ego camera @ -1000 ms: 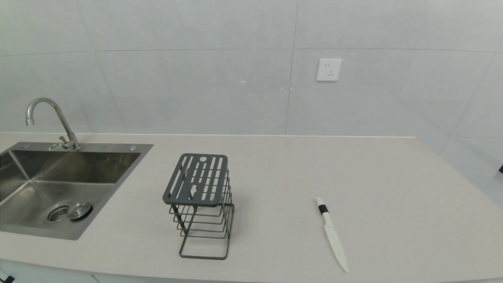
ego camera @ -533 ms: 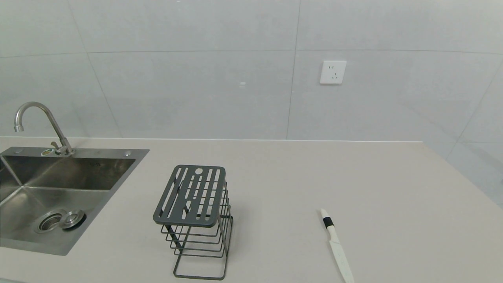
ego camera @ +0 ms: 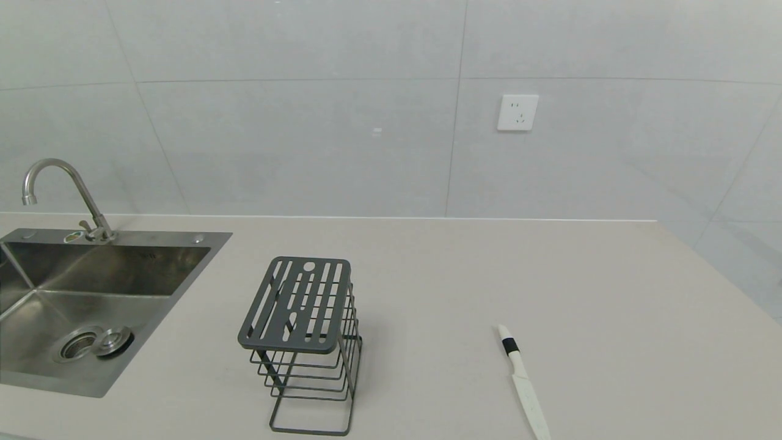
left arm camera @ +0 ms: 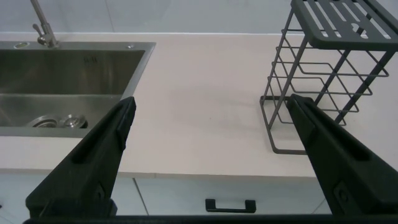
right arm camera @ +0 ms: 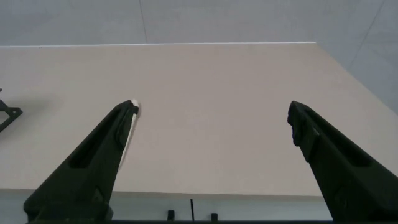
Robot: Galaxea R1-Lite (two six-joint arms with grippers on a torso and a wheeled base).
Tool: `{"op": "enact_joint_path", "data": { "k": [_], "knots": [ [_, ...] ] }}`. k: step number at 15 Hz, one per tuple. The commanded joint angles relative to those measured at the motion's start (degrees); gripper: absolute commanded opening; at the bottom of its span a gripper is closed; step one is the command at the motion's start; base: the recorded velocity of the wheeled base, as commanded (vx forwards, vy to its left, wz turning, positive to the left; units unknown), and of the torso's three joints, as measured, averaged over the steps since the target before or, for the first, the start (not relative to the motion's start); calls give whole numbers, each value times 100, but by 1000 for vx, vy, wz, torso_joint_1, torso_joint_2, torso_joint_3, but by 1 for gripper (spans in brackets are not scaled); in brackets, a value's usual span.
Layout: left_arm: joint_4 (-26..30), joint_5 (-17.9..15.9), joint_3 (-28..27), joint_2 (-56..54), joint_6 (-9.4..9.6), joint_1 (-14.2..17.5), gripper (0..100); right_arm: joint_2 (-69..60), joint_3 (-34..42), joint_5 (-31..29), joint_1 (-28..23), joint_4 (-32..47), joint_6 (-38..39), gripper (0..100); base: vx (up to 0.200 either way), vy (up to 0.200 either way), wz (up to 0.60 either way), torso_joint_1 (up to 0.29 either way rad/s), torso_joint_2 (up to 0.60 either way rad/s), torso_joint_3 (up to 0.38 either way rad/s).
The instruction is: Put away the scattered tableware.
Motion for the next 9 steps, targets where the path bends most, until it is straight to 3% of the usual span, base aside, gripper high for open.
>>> {"op": "enact_joint_path", "data": {
  "k": [1, 5, 6, 9],
  "knots": [
    [5, -2, 0, 2, 1, 1, 100, 0, 1, 4, 9, -7, 10, 100, 0, 0, 0, 0, 0, 0],
    [5, -2, 0, 2, 10, 1, 100, 0, 1, 57, 9, -1413, -78, 100, 0, 0, 0, 0, 0, 0],
    [5, -2, 0, 2, 10, 1, 100, 9, -8, 215, 1, -1396, -157, 100, 0, 0, 0, 0, 0, 0],
    [5, -2, 0, 2, 10, 1, 100, 958, -456, 1437, -8, -1114, -561, 100, 0, 0, 0, 0, 0, 0]
  ]
}}
